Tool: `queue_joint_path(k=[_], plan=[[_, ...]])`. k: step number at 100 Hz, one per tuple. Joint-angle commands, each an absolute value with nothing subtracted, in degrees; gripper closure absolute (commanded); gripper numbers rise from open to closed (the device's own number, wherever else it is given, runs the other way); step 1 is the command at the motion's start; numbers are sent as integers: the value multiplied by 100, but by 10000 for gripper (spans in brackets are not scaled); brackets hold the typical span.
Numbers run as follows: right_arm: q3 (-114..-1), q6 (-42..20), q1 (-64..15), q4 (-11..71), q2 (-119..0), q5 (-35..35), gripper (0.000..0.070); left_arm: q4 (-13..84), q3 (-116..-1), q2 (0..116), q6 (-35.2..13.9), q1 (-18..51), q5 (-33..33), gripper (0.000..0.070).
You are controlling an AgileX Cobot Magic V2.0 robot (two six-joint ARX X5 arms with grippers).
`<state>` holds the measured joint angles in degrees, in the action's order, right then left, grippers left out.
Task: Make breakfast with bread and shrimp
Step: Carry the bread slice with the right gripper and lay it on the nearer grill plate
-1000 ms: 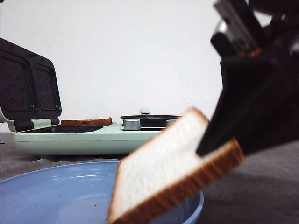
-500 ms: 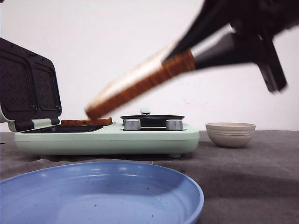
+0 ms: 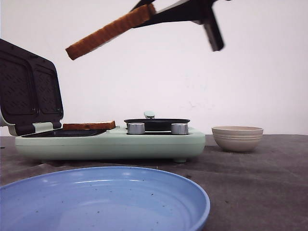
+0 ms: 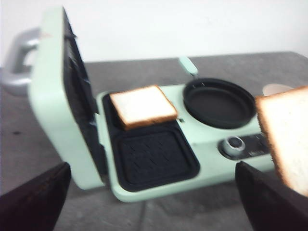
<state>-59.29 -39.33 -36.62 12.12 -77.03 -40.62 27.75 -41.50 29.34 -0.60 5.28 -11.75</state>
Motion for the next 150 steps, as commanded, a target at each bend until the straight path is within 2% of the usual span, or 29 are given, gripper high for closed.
queue_joint_path(k=[1, 25, 72, 124, 150], plan=[[-6390, -3616, -3669, 1295, -8064, -4104, 696, 2698, -4180, 2912, -5, 526, -1114, 0], [-7789, -3234, -3642, 1772, -9271, -4117, 696, 2709, -4180, 2832, -8, 526, -1094, 0], [-9647, -3284, -3618, 1824, -11301, -4333, 696, 2740, -4180, 2827, -56, 526, -1009, 0], [-9926, -3747, -3850, 1236, -12350, -4324, 696, 2751, -4180, 2827, -75, 526, -1009, 0], [-9926, -3798, -3940, 1219, -12453, -3787, 696, 2773, -4180, 2825, -78, 526, -1009, 0]])
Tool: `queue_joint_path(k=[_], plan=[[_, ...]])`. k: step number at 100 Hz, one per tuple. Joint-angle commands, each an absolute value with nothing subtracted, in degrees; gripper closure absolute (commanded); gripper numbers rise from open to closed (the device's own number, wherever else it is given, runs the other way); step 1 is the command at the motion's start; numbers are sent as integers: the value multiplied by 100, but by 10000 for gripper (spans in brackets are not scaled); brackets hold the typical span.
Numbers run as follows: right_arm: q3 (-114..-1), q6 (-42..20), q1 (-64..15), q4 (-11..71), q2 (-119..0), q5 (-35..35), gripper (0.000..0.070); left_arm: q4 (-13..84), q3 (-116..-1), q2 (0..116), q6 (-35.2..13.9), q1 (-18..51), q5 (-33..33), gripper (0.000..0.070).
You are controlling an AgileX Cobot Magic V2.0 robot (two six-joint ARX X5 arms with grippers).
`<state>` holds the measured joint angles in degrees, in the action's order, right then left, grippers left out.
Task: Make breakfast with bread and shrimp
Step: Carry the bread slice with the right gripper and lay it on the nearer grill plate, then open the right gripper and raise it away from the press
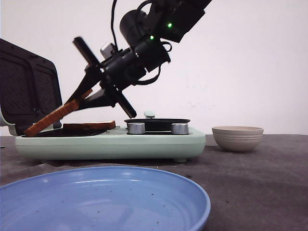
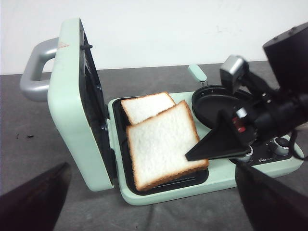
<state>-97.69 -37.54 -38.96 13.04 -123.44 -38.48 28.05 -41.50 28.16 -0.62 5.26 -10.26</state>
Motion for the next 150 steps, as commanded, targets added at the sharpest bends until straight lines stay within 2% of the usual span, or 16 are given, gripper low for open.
queue_joint_path(k=[1, 26, 46, 50, 61, 64, 67, 98, 110, 138, 150], plan=[[-9926, -3800, -3940, 1221, -12453, -3785, 696, 2773, -4180, 2825, -78, 526, -1009, 0], [-9926, -3730, -3992, 1291, -12455, -3551, 696, 2786, -4180, 2825, -75, 526, -1009, 0], [-9926, -3288, -4099, 1555, -12455, -3234, 678, 2788, -4180, 2825, -73, 526, -1009, 0], [-9926, -3232, -4108, 1594, -12455, -3199, 611, 2790, -4180, 2825, -73, 526, -1009, 0], [-9926, -3208, -4112, 1682, -12455, -3059, 321, 2790, -4180, 2825, -73, 526, -1007, 0], [-9926, -3194, -4112, 1693, -12455, -3024, 273, 2790, -4180, 2825, -73, 526, -1007, 0], [-9926, -3181, -4112, 1710, -12453, -2978, 253, 2790, -4180, 2825, -73, 526, -1007, 0], [-10007, -3041, -4053, 1918, -12427, -2954, 207, 2790, -4180, 2825, -73, 526, -1004, 0], [-10195, -2799, -4051, 2257, -12427, -2921, 208, 2788, -4180, 2825, -73, 526, -1002, 0], [-10993, -2082, -4047, 3317, -12427, -2362, 207, 2790, -4180, 2825, -73, 526, -1002, 0], [-11351, -2008, -4014, 3627, -12427, -2353, 208, 2790, -4180, 2825, -73, 526, -1002, 0]])
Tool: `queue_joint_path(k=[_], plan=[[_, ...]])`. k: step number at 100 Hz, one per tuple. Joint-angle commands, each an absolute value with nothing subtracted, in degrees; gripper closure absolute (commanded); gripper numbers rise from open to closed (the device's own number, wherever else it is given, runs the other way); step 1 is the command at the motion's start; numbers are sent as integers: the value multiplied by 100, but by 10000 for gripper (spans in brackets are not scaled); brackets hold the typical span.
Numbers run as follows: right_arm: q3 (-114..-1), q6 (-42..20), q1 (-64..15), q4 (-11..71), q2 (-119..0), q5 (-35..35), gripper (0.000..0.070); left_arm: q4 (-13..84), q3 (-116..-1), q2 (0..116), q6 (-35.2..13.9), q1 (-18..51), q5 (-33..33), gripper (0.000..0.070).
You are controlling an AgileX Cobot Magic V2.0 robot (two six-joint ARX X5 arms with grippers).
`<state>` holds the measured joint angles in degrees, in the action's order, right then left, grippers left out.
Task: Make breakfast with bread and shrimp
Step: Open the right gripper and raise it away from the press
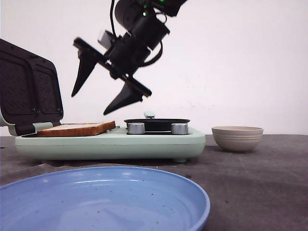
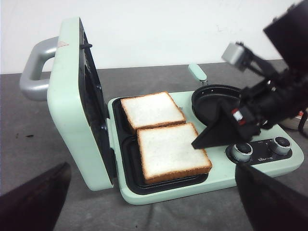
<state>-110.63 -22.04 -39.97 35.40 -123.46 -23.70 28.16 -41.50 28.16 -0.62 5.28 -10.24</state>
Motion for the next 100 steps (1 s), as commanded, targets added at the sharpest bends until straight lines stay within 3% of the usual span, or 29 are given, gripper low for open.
queue_joint_path(k=[1, 20, 65, 100], plan=[[-11362, -2008, -4012, 3636, -12427, -2353, 208, 2790, -4180, 2825, -73, 526, -1002, 0], [-11533, -1900, -4003, 3793, -12361, -2335, 208, 2790, -4180, 2825, -73, 526, -998, 0], [-11531, -834, -3841, 4086, -11360, -1326, 209, 2893, -4180, 2825, -67, 526, -897, 0], [-11518, -484, -3811, 4180, -10584, -823, 240, 2897, -4180, 2825, -62, 526, -897, 0]])
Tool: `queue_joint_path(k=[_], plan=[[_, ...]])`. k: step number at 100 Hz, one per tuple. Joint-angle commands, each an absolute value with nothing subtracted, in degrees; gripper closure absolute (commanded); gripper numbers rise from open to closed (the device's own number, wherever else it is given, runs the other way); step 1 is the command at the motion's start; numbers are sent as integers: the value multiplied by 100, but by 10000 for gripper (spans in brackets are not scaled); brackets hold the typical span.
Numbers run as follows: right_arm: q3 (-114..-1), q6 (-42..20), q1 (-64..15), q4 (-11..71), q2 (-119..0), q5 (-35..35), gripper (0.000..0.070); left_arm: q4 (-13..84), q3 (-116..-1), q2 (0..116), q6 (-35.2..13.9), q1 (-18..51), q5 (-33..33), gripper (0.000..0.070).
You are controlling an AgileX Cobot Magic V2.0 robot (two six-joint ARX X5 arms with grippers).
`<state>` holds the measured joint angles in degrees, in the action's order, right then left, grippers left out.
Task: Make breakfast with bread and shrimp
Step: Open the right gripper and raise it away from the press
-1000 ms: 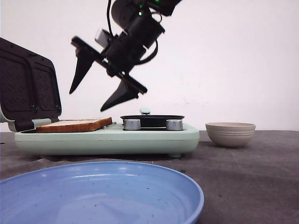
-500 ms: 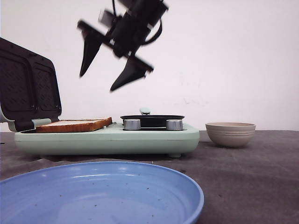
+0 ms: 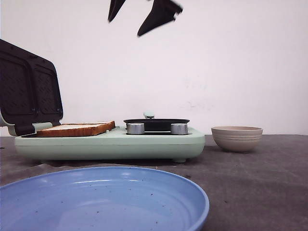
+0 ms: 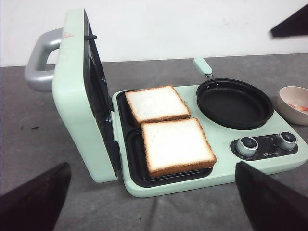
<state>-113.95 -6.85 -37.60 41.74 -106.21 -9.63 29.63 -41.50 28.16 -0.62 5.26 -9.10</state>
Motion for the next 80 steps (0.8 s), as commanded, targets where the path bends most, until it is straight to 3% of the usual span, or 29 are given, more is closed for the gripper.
queue_joint_path(k=[1, 45, 56, 69, 80], plan=[[-11518, -478, -3811, 4187, -10569, -799, 242, 2897, -4180, 2825, -62, 526, -897, 0], [-11170, -137, -3800, 4244, -9913, -593, 291, 2880, -4180, 2825, -64, 578, -897, 0], [-10294, -106, -3800, 3863, -9461, -593, 292, 2875, -4180, 2825, -67, 593, -897, 0], [-8652, -104, -3795, 2853, -8554, -558, 297, 2877, -4180, 2825, -67, 617, -899, 0], [-7328, -139, -3785, 2165, -7682, -202, 298, 2877, -4180, 2825, -69, 635, -899, 0]])
